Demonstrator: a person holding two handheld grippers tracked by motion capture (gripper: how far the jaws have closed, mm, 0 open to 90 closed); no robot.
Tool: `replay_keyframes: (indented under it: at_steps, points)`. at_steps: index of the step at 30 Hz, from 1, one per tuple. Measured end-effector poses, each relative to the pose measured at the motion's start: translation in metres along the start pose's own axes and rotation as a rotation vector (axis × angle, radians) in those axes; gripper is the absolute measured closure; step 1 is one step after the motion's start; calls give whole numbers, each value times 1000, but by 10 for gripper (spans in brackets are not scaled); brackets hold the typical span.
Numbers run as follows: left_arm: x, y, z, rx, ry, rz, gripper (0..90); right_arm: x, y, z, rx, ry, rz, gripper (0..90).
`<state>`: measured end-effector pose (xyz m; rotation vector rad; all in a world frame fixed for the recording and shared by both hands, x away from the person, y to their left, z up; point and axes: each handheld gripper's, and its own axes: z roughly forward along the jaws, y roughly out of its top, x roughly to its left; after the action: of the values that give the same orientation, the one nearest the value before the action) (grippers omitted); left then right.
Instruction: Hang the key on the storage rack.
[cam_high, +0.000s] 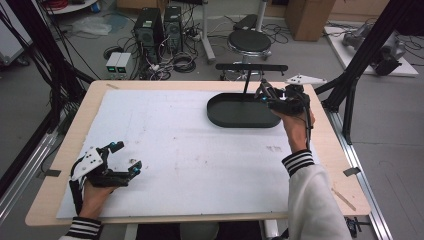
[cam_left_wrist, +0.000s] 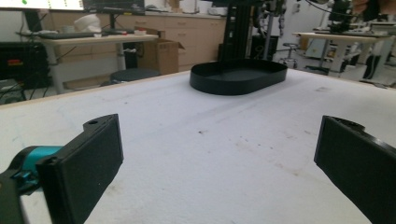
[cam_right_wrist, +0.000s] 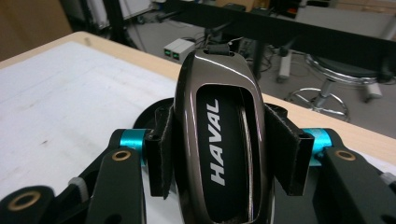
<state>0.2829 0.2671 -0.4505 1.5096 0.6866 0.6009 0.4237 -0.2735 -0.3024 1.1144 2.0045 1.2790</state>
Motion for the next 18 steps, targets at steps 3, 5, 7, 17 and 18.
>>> replay_keyframes:
  at_steps: [3, 5, 7, 17, 18]
  points:
    - [0, -1, -1, -15, 23, -10, 17, -5, -1, 1, -15, -20, 21, 483]
    - [0, -1, -2, -26, 28, -8, 17, -8, 0, 1, -14, -42, 24, 483]
    - [-1, -2, -3, -33, 39, -5, 17, -12, 2, 2, -13, -56, 33, 483]
    - [-3, -3, -6, -71, 68, 6, 17, -26, 21, 5, -37, -96, 68, 483]
    - [-3, -3, -6, -72, 68, 5, 17, -26, 21, 5, -37, -96, 68, 483]
